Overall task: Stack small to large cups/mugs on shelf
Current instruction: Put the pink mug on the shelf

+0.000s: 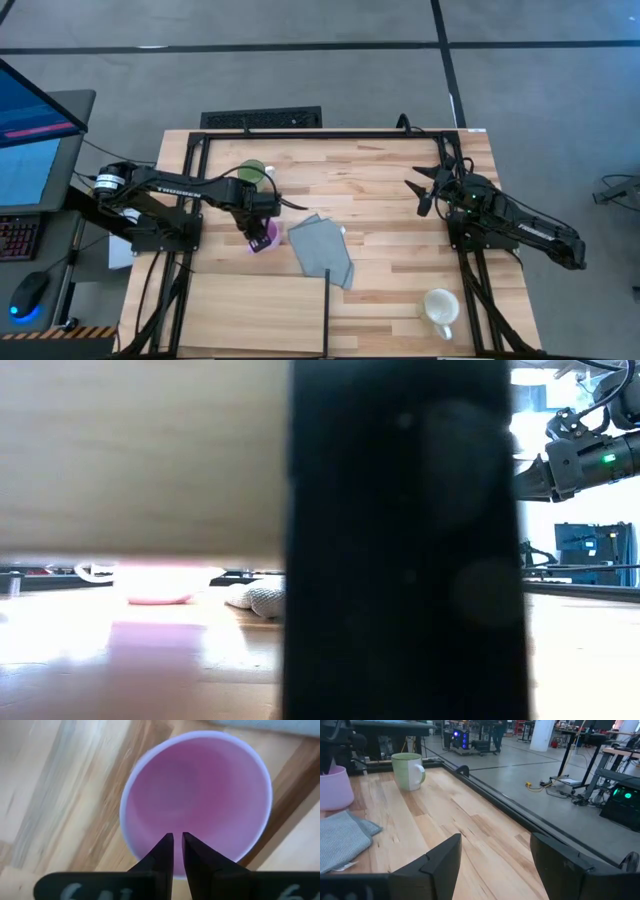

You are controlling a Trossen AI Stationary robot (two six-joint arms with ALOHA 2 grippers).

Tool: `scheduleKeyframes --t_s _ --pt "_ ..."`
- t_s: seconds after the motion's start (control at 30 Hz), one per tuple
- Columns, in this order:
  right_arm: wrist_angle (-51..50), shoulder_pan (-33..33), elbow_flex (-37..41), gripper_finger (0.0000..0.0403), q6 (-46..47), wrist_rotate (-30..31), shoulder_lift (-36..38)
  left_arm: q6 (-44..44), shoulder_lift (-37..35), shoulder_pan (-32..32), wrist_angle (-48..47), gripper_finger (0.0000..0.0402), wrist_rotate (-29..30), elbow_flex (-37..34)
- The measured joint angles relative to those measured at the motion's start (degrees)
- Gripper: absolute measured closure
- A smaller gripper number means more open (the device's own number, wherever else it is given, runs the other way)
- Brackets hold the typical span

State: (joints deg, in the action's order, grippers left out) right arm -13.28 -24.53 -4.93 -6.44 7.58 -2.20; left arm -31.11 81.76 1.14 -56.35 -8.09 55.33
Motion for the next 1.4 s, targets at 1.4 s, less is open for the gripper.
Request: scheduleKeyframes --t_s 1.4 --pt "0.00 0.00 0.00 0.0143 0.46 -0.01 -0.01 5.12 0.00 0.03 0.81 0.0373 11.28 0.00"
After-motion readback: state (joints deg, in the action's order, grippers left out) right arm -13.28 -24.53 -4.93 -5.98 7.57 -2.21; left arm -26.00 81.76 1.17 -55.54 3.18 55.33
